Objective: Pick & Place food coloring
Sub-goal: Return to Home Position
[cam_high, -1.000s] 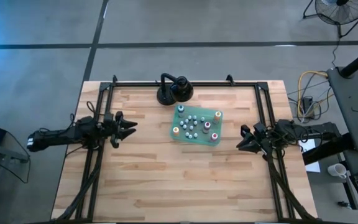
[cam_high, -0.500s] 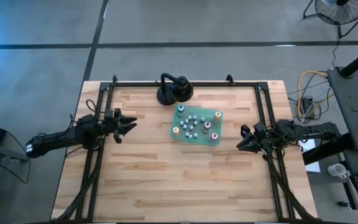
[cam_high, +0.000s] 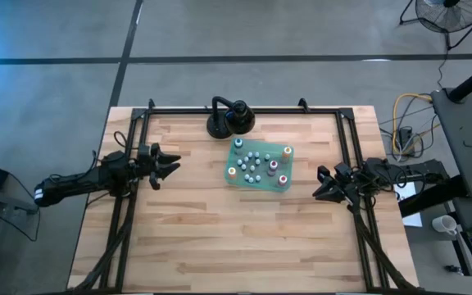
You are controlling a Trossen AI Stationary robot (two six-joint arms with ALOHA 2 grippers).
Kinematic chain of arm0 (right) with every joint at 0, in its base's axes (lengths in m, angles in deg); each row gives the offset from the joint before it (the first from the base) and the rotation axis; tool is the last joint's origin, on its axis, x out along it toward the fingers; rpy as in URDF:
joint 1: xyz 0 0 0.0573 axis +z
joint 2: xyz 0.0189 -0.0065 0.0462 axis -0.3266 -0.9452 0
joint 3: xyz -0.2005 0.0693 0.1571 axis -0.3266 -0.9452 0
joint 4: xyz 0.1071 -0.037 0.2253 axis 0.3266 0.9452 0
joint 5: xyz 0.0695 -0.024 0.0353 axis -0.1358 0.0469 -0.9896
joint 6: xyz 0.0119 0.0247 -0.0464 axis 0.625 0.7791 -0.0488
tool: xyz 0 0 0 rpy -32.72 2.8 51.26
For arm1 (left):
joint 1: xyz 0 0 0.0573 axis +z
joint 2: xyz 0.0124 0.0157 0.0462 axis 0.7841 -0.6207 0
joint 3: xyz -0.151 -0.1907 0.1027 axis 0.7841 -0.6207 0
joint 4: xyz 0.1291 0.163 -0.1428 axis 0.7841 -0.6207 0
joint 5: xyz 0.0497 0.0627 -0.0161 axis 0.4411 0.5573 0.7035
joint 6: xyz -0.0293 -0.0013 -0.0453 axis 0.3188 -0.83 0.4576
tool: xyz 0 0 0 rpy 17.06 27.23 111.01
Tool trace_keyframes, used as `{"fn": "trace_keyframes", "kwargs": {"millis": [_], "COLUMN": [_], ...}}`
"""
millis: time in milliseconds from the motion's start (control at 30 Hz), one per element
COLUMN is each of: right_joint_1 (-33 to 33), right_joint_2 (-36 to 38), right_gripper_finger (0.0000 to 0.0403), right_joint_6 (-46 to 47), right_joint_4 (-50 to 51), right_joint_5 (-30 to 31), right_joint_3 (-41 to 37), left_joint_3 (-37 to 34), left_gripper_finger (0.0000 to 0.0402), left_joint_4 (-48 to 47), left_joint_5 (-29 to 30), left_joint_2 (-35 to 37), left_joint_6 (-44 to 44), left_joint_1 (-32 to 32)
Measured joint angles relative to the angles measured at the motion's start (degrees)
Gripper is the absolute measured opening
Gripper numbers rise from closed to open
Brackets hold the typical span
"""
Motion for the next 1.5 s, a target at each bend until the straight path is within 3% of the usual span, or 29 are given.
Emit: {"fn": "trace_keyframes", "kwargs": {"millis": [933, 1133, 1500], "right_joint_1": [1.78, 1.76, 1.93], "right_joint_2": [0.0, 0.0, 0.0], "right_gripper_finger": [0.0063, 0.0063, 0.0063], "right_joint_6": [-0.02, 3.08, 4.72], "right_joint_4": [0.02, -0.13, -0.13], "right_joint_5": [0.05, -3.28, -3.16], "right_joint_3": [0.0, 0.0, 0.0], "left_joint_3": [0.07, 0.12, 0.2], "left_gripper_finger": [0.014, 0.014, 0.014], "left_joint_4": [-0.02, -0.02, -0.02], "left_joint_5": [-0.04, -0.04, -0.02], "left_joint_2": [-1.7, -1.7, -1.73], "left_joint_6": [0.0, 0.0, 0.0], "left_joint_1": [-0.88, -0.88, -0.88]}}
